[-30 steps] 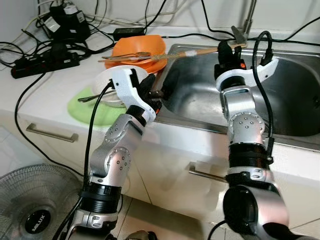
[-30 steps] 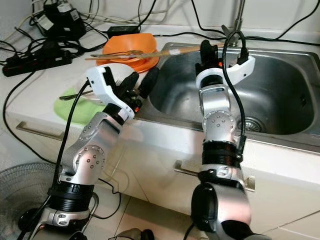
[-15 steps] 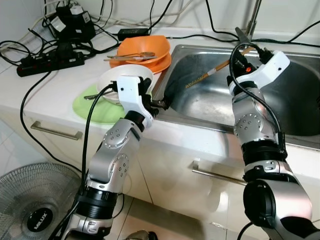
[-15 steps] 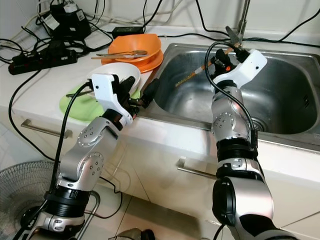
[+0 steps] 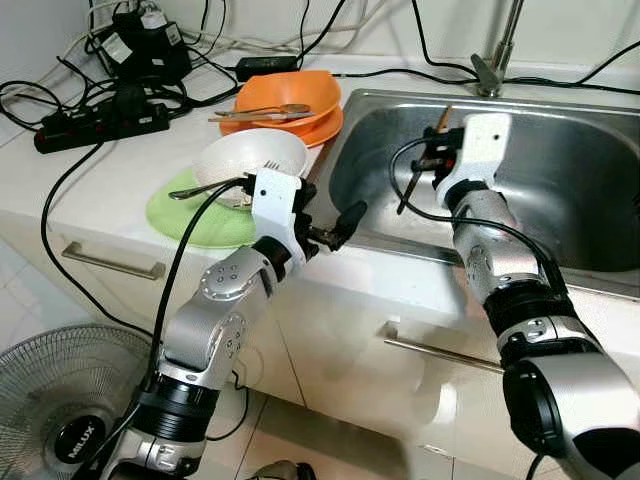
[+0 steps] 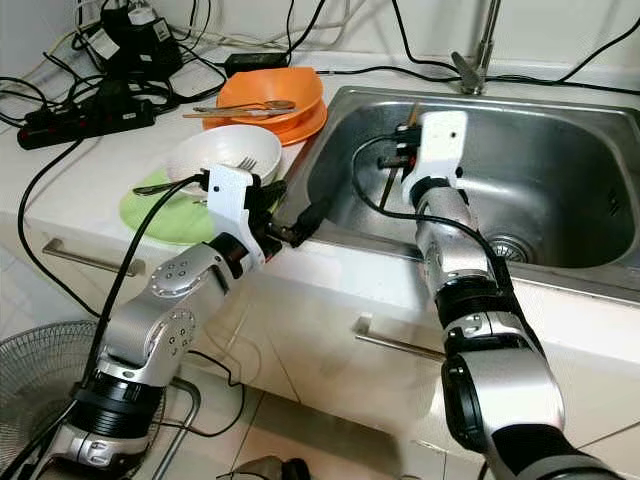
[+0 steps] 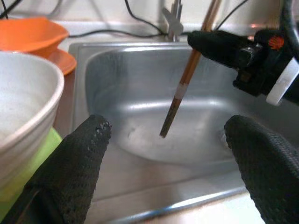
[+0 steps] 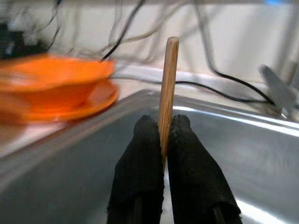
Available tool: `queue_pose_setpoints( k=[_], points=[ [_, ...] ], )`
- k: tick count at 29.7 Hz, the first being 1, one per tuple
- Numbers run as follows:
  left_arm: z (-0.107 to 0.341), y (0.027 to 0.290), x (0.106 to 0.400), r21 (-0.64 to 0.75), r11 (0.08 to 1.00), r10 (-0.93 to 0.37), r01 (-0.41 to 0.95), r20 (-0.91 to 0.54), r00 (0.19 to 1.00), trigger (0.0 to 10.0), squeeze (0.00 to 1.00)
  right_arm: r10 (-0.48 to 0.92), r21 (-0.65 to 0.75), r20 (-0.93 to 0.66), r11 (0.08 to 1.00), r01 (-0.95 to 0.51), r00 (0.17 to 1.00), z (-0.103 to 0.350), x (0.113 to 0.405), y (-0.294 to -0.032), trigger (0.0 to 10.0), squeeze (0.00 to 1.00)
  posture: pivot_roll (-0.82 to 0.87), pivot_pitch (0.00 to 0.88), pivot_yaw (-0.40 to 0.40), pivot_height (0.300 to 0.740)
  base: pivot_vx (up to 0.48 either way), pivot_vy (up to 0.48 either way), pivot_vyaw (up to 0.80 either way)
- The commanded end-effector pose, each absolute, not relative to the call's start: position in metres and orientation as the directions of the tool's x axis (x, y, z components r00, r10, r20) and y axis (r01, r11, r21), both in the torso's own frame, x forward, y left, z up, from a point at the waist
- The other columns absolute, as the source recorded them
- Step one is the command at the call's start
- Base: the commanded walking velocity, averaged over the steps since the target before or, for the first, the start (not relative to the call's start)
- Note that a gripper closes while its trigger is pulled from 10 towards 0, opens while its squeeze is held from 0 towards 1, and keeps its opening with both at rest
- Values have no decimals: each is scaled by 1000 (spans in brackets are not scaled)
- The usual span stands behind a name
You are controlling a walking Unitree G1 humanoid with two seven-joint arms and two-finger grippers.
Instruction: Kitchen organization
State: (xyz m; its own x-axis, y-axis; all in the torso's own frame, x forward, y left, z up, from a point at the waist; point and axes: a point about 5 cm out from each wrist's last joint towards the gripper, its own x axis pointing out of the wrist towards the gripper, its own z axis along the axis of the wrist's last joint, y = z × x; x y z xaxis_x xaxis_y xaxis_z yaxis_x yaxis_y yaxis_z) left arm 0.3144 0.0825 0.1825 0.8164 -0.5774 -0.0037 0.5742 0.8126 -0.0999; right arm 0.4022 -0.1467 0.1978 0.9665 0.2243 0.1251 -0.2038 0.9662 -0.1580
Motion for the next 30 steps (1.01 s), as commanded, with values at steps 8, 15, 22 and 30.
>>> queue_pose_setpoints(
  k=[8,15,22,30],
  points=[
    [185,85,307,-71,776,-631,627,-74,772,10000,1000,317,-431,5,856,-284,948,198,407,-149,0,0,43,85,115,740,0,0,0],
    [182,87,300,-80,773,-634,629,-98,767,10000,898,307,-674,-88,682,-283,948,189,408,-149,0,0,59,88,116,740,0,0,0],
    [183,89,300,-79,772,-635,631,-110,764,10000,729,305,-737,-167,593,-324,938,178,406,-146,4392,0,58,85,117,740,0,0,0],
    [182,88,300,-84,773,-634,629,-118,764,10000,478,256,-598,-201,732,-325,946,171,406,-150,10000,455,53,82,118,740,0,0,0]
  ],
)
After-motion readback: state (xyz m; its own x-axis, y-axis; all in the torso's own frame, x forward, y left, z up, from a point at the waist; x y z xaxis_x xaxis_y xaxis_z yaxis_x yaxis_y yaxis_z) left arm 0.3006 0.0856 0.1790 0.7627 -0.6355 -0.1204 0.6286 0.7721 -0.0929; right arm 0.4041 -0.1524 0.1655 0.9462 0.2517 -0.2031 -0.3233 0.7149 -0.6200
